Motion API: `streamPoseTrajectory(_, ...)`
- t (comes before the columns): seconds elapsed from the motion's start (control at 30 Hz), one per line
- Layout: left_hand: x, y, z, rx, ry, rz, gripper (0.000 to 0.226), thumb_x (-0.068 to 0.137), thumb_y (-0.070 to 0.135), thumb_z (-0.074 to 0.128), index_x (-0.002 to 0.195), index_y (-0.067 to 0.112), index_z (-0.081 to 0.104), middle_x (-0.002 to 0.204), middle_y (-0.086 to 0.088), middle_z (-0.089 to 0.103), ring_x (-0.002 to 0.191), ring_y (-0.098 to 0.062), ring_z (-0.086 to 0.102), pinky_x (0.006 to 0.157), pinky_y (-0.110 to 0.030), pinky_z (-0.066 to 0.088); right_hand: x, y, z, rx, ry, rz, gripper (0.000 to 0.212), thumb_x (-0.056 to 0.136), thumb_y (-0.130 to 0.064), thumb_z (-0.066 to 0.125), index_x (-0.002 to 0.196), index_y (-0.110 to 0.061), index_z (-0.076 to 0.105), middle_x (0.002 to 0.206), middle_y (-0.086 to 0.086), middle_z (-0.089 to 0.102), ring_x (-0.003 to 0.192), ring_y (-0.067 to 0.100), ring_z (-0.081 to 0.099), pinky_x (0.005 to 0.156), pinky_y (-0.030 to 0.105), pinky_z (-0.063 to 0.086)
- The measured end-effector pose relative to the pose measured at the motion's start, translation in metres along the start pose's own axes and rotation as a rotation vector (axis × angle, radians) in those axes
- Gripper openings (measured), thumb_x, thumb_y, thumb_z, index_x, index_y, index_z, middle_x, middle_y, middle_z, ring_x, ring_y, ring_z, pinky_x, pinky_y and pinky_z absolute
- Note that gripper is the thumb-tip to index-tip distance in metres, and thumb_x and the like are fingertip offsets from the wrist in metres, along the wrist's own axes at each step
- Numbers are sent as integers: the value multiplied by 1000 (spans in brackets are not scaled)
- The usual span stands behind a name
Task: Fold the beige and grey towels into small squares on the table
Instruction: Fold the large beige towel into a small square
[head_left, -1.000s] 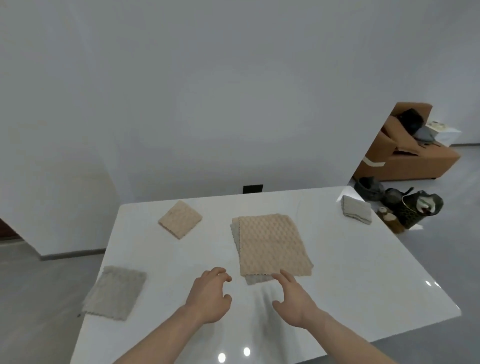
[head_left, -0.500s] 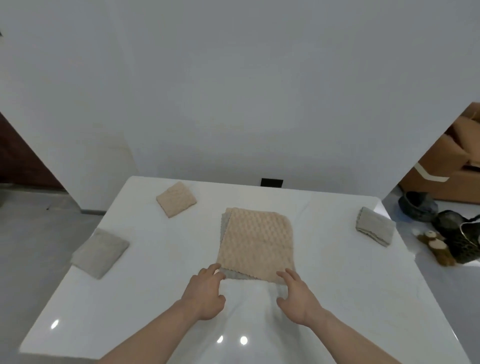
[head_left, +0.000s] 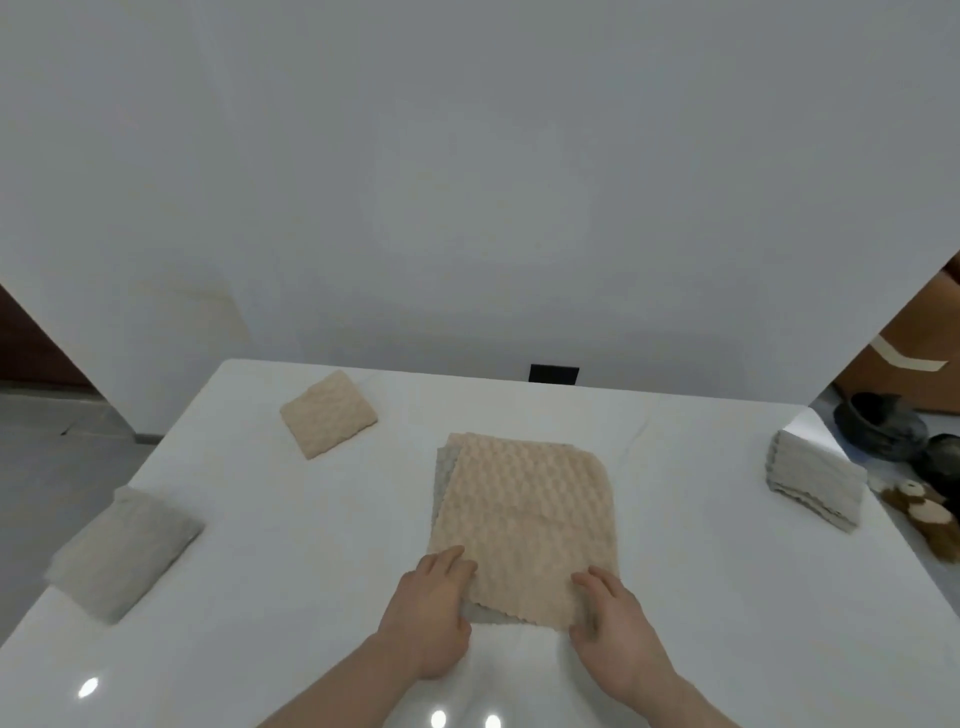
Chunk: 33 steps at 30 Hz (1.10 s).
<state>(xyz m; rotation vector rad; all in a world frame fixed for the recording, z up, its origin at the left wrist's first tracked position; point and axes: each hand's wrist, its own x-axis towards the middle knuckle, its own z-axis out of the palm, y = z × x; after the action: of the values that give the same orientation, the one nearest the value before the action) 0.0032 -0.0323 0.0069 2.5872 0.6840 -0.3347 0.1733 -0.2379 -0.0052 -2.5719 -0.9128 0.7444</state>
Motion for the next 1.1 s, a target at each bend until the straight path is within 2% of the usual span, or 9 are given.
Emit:
streamPoseTrajectory(0.07,13,-17,26,-6,66,25,65,92,31,46,156,29,33,164,5,26,149,-22,27,117,-36,31,13,7,22,-19,48,1,70,84,-47,62,149,-33,40,159,-9,30,144,19,33,115,31,33)
streamPoseTrajectory(0.17,22,-39,63,-75,279,75,53,92,41,48,145,36,49,149,16,43,135,-15,41,108,-33,37,18,18,53,-21,261,-19,62,75,-62,63,134,-48,49,143,-20,39,134,14,35,106,40,35)
streamPoseTrajectory(0.23,24,-46,83,-131,413,88,46,95,40,52,140,39,53,145,23,44,132,-8,39,108,-29,31,17,26,71,-12,404,-66,54,80,-59,68,130,-49,50,138,-24,40,131,11,34,106,36,28)
streamPoseTrajectory(0.33,28,-51,99,-120,520,123,45,97,41,52,141,41,52,145,26,42,133,-3,35,110,-26,28,19,34,85,-67,505,-128,50,86,-54,67,133,-48,49,139,-25,40,132,10,34,107,32,23)
streamPoseTrajectory(0.5,30,-56,106,-91,599,174,44,100,49,45,142,41,51,144,27,43,133,-4,35,110,-26,29,24,43,92,-56,575,-162,46,88,-57,56,133,-50,52,138,-30,41,132,7,35,107,32,29)
streamPoseTrajectory(0.67,29,-55,108,-68,675,204,41,102,53,39,136,40,57,136,25,50,127,-5,40,106,-29,34,23,44,96,-47,632,-192,38,95,-49,57,132,-48,58,138,-26,49,131,9,38,108,35,31)
streamPoseTrajectory(0.9,26,-53,107,-40,663,207,42,101,43,41,138,34,59,141,17,55,129,-13,41,111,-32,34,22,46,101,-52,690,-237,36,99,-34,49,131,-37,65,140,-15,57,131,15,46,111,36,36)
streamPoseTrajectory(1.1,14,-52,113,-138,719,158,36,102,33,42,131,27,62,135,15,62,125,-13,44,105,-31,41,10,49,107,29,805,-241,35,99,-18,51,128,-26,70,135,-10,62,128,14,46,107,26,38)
